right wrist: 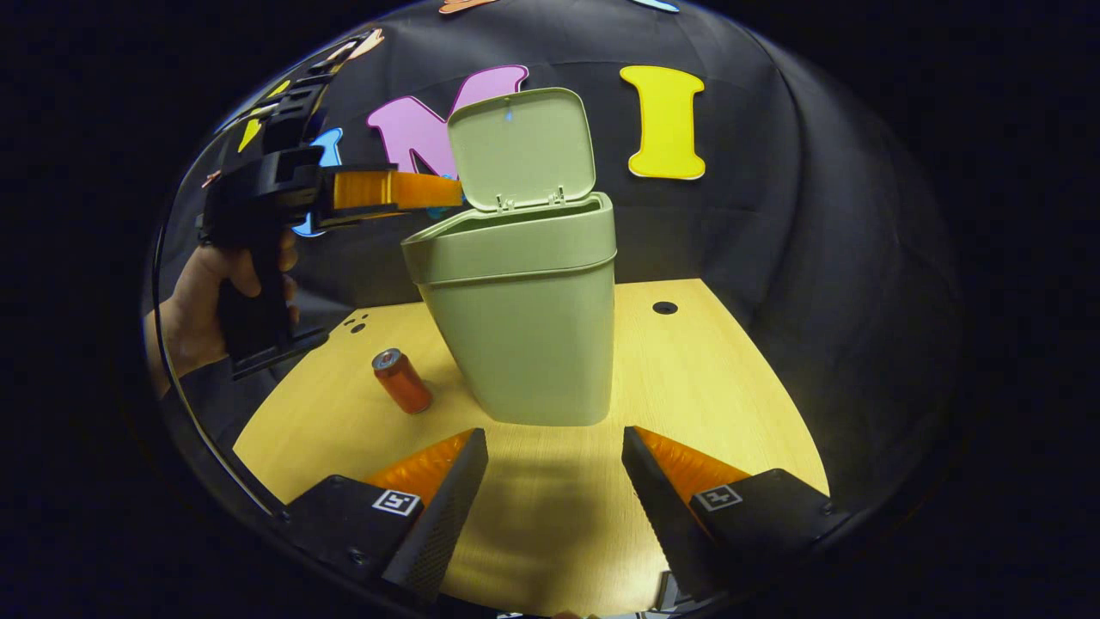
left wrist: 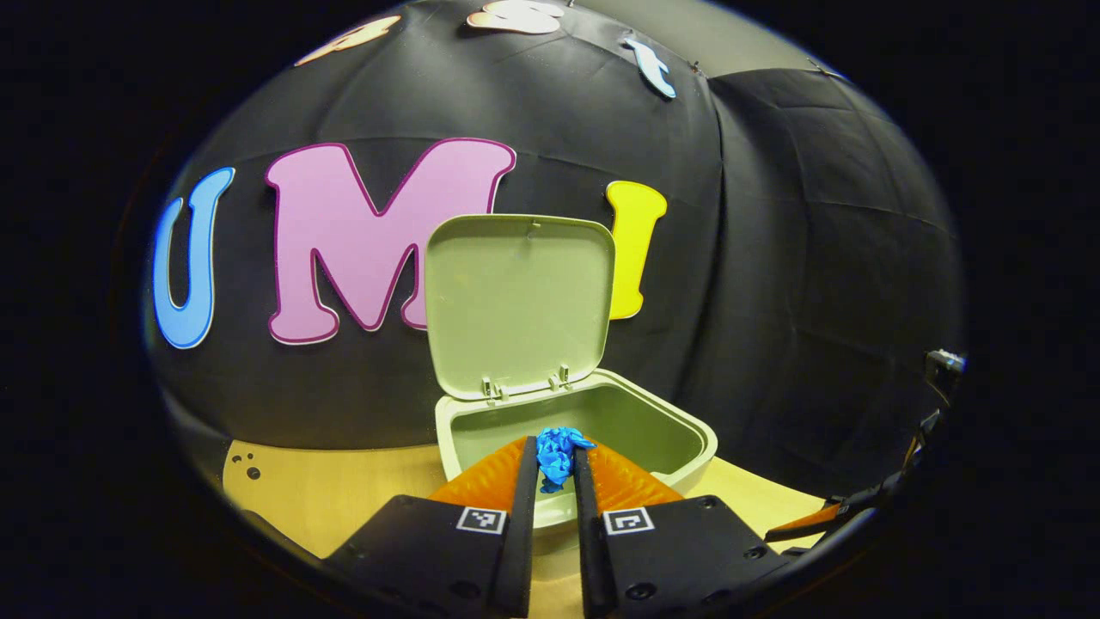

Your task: Press the lid of the desktop garbage bin to open it, pick up the crumpled paper on the desktop and throw it into the bin, then pick up the pop can on the desktop and drop it into the bin, and finally close the garbage bin lid.

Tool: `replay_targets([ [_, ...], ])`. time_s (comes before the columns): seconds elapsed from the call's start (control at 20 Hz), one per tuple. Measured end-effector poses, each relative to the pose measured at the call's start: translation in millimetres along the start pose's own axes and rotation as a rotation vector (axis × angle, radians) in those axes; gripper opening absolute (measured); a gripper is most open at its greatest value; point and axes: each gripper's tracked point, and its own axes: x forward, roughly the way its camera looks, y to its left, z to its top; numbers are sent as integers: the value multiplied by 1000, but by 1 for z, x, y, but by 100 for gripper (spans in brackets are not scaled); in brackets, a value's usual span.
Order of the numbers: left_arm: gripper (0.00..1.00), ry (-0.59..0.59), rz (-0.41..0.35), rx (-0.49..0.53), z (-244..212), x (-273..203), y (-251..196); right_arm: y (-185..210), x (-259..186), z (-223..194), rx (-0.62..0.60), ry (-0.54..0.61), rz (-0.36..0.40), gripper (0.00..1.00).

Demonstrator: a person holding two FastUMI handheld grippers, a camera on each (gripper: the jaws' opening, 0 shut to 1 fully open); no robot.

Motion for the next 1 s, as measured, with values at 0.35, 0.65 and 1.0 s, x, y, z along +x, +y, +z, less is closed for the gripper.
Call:
replay_targets([
  [0.35, 37, 26, -2, -11, -9, 6, -2, -1, 6, -6, -1, 26, 14, 100],
  [0.65, 98, -27, 34, -11, -2, -14, 24, 15, 10, -9, -6, 34, 8, 100],
  [1.0, 98, -24, 174, 8, -28, -97, 108, 59, 21, -13, -52, 53, 13, 99],
])
